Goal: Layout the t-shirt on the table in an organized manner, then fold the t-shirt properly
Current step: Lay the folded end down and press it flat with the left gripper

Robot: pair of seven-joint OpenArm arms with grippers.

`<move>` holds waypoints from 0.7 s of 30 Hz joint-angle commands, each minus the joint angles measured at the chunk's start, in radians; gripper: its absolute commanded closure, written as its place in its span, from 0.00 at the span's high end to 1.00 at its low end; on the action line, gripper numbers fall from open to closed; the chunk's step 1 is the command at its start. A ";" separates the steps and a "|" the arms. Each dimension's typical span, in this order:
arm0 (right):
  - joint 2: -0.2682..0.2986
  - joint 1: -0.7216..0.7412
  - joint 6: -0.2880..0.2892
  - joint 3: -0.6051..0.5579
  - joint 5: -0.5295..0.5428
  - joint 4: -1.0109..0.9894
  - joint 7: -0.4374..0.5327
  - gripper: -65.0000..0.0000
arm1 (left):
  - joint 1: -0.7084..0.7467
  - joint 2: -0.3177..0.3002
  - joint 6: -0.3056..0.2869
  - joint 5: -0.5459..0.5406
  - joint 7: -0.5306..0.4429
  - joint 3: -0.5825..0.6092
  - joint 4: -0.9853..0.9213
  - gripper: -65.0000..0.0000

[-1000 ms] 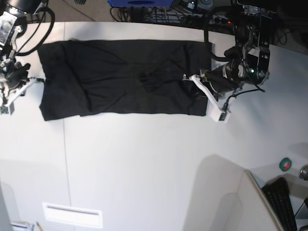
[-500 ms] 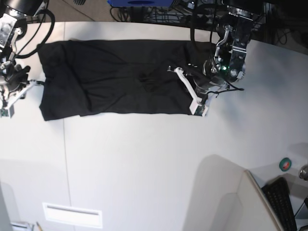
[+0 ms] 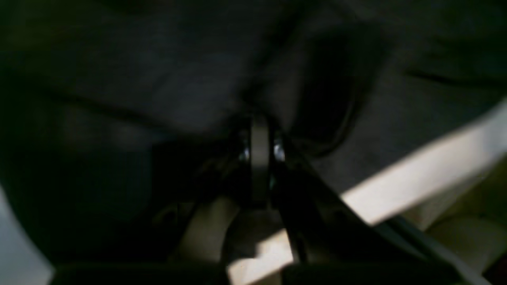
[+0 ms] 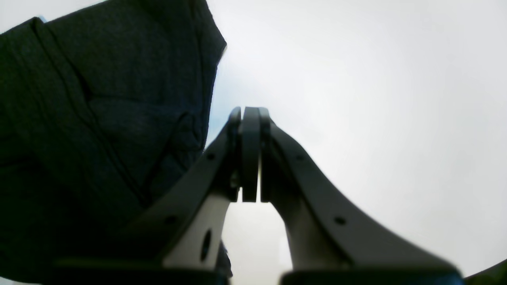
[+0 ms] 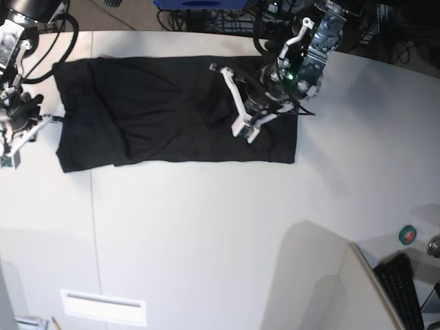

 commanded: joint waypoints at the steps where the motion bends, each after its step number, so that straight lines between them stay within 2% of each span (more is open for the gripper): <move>1: 0.014 0.008 0.000 0.003 0.001 0.013 0.016 0.00 | -0.006 0.000 -0.002 -0.007 0.015 0.025 0.030 0.00; 4: 0.014 0.010 0.000 0.003 0.001 0.013 0.016 0.00 | -0.009 0.002 -0.002 -0.007 0.087 0.085 0.073 0.00; 12: 0.014 0.011 0.000 0.003 0.001 0.013 0.016 0.00 | -0.028 0.002 -0.008 -0.007 0.089 0.191 0.159 0.00; 15: 0.014 0.008 0.000 0.003 0.001 0.013 0.016 0.00 | -0.025 -0.005 -0.008 -0.009 0.090 0.140 0.188 0.00; 21: 0.014 0.007 0.000 0.003 0.001 0.013 0.016 0.00 | 0.024 -0.066 -0.008 -0.009 0.090 -0.016 0.188 0.00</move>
